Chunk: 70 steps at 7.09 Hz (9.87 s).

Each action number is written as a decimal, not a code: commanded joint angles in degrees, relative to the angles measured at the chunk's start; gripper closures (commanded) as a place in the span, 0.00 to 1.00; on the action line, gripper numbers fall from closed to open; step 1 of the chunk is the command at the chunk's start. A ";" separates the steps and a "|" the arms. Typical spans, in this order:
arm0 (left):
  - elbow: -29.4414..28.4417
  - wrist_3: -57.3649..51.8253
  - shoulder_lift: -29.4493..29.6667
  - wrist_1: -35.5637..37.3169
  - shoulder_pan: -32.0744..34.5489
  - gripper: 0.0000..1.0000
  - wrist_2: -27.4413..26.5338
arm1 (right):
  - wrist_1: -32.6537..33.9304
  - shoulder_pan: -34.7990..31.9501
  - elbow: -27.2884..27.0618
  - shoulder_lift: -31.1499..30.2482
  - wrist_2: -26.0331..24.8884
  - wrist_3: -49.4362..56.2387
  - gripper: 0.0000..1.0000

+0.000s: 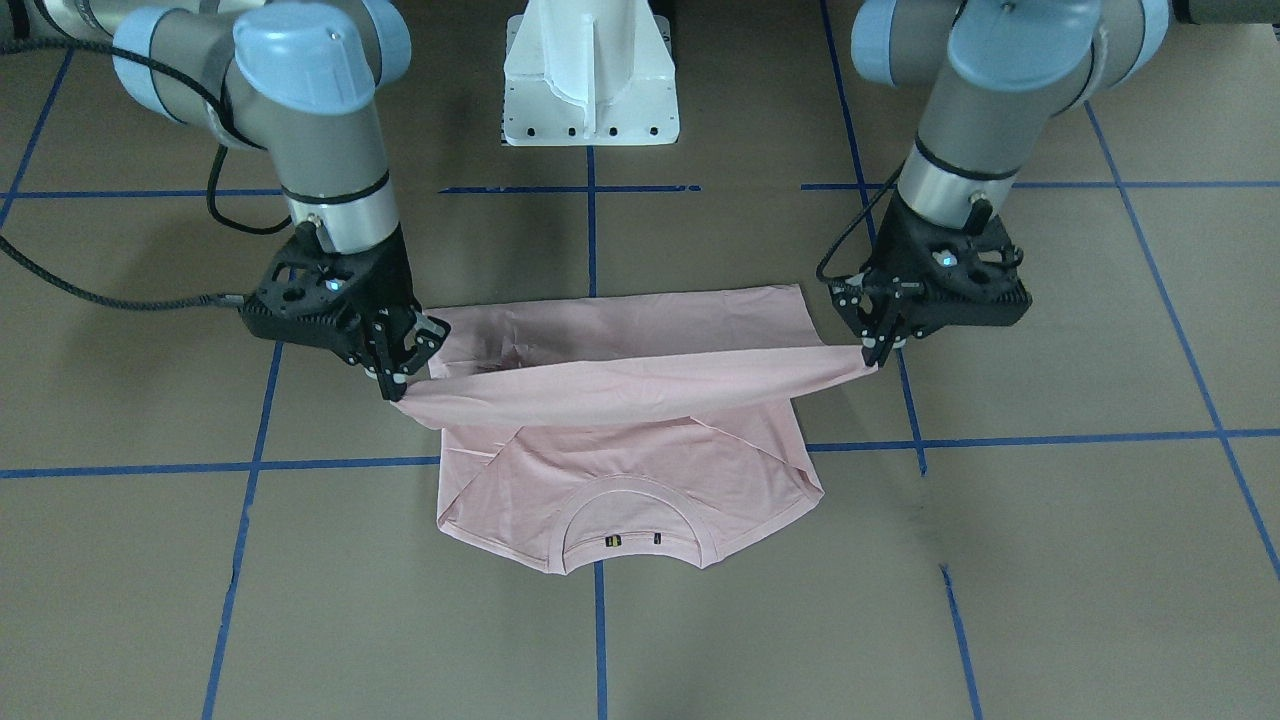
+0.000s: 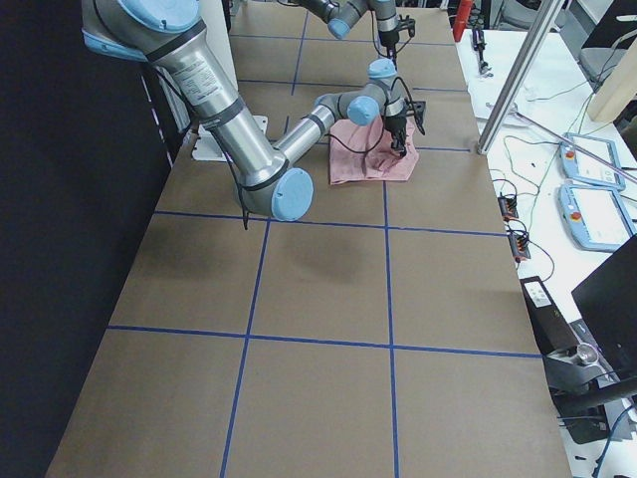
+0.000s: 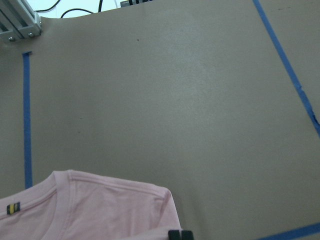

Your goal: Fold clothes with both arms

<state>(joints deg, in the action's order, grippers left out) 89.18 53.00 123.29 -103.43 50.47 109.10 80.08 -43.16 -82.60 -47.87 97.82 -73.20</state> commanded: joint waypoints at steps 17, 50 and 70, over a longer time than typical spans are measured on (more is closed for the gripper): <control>14.09 20.30 -20.54 -15.48 -20.84 0.51 -7.06 | -5.29 -6.05 -7.57 -10.57 10.81 22.93 0.00; -21.50 -17.14 -2.17 -30.16 7.36 0.00 -2.93 | -12.14 11.26 34.88 23.26 -9.49 -12.84 0.48; -18.78 -16.97 -2.00 -30.07 6.84 0.00 -2.75 | -2.92 23.81 -20.21 -18.64 -18.45 -9.59 1.00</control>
<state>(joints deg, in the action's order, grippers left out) 70.34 36.04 121.28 -133.51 57.42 106.34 77.07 -21.19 -98.38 -62.51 80.76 -82.76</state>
